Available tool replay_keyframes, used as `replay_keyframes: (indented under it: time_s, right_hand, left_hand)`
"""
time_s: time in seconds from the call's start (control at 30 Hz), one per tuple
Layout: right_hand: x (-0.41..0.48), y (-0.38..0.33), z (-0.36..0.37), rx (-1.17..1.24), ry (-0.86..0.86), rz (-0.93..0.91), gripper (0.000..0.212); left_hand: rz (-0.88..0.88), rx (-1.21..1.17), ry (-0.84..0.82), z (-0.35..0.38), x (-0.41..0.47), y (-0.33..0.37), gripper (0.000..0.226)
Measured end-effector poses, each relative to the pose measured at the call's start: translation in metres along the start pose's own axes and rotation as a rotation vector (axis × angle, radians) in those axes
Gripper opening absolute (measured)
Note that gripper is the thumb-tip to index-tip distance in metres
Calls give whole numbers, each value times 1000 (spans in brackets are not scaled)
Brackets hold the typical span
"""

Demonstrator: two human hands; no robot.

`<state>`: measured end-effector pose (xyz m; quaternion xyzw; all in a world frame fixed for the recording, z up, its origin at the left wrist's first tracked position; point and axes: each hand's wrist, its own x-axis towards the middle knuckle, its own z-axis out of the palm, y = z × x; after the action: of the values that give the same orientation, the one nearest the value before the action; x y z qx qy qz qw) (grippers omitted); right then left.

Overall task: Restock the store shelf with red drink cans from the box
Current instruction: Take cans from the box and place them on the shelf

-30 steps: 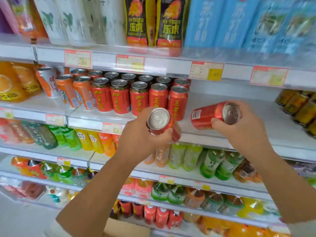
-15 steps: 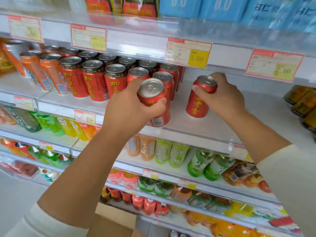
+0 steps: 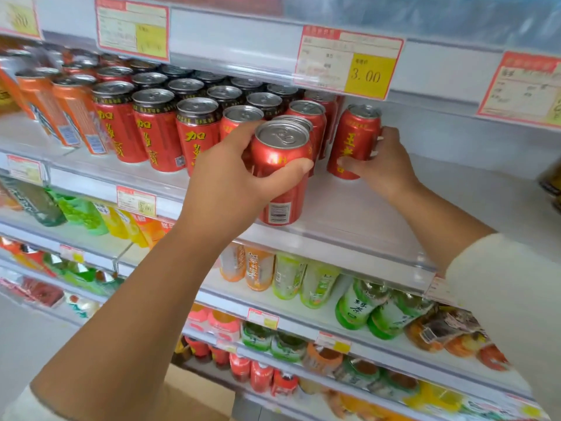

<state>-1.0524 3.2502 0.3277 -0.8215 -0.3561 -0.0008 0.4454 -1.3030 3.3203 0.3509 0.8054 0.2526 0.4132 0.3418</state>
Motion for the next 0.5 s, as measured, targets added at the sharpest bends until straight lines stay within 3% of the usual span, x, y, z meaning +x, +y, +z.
replay_keyframes:
  time_s: [0.17, 0.3, 0.5]
  right_hand:
    - [40, 14, 15, -15, 75, 11, 80]
    - [62, 22, 20, -54, 98, 13, 81]
    - [74, 26, 24, -43, 113, 10, 75]
  left_hand:
    - [36, -52, 8, 2, -1, -4, 71]
    - [73, -66, 18, 4, 0, -8, 56]
    - [82, -29, 21, 6, 4, -13, 63]
